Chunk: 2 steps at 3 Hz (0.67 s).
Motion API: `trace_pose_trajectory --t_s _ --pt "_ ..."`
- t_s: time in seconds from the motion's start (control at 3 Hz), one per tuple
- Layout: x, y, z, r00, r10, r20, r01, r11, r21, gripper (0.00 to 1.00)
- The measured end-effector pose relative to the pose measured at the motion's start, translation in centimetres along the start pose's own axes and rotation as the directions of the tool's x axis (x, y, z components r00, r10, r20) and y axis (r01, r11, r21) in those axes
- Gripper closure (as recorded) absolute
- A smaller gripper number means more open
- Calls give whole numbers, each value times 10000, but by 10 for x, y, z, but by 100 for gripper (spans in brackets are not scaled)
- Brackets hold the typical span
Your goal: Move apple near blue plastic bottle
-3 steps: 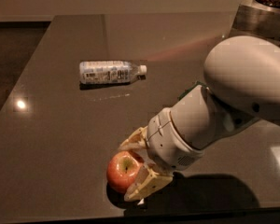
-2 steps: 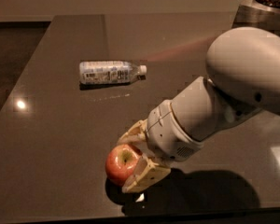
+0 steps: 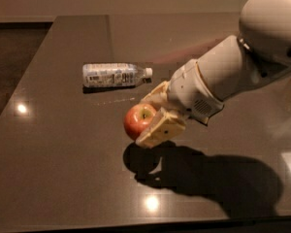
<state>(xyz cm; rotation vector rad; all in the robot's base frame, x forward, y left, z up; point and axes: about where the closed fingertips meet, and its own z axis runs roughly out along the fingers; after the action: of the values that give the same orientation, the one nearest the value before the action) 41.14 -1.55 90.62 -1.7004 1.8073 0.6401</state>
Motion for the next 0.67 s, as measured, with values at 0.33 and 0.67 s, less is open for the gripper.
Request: trace_pose_trajectory --t_s 0.33,0.67 --pt "-3 -55 6 9940 1065 -244 -1030 9881 1143 100" --pt "-8 -84 19 9861 1630 -331 -1545 9714 1804 100"
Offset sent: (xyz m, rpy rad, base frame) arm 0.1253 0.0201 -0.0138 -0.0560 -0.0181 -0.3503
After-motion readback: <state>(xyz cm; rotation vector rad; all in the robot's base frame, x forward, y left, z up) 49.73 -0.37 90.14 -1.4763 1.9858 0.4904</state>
